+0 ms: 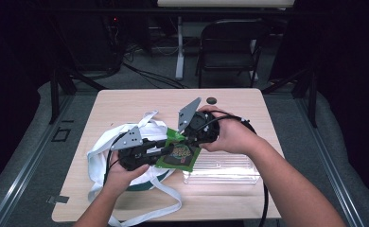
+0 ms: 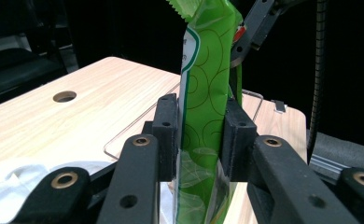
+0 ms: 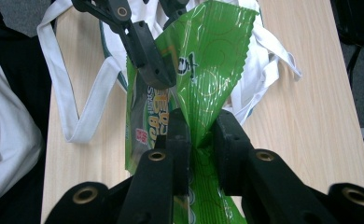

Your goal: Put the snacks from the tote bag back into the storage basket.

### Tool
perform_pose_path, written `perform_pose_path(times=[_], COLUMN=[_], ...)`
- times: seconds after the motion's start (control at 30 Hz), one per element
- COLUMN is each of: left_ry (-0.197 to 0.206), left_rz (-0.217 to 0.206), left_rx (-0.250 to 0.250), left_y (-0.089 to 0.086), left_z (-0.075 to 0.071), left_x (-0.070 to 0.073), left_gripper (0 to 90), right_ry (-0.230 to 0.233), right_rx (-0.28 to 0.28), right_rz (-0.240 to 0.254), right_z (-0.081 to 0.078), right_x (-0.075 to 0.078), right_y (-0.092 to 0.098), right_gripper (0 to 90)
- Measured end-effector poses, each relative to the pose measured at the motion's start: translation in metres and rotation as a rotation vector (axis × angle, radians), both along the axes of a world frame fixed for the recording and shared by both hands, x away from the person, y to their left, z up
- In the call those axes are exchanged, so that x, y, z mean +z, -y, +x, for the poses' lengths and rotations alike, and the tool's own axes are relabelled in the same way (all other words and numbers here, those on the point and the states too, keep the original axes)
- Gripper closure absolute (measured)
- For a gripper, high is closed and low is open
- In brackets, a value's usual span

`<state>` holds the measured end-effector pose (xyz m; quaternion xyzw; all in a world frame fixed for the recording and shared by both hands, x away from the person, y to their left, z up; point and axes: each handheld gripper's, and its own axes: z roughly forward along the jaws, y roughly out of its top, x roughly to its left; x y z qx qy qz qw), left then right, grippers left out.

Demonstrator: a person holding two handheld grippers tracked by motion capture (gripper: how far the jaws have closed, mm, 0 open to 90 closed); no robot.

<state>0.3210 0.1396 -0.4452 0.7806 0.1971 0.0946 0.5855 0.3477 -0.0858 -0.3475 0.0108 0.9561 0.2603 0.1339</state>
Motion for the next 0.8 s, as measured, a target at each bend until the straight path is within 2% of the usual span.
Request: perform_pose_path(times=[0.57, 0.8], left_ry=[-0.036, -0.046], left_rz=[-0.027, -0.037], left_rx=[0.018, 0.029], left_y=[-0.0037, -0.0056], left_z=[0.0038, 0.0062], left_x=[-0.002, -0.0037], left_gripper=[61.2, 60.1], right_ry=[0.041, 0.055], right_rx=[-0.015, -0.021], right_rz=[-0.02, -0.023], right_z=[0.0009, 0.0011], right_x=[0.0052, 0.0071], right_y=[0.0044, 0.0082], right_gripper=[78.1, 78.1])
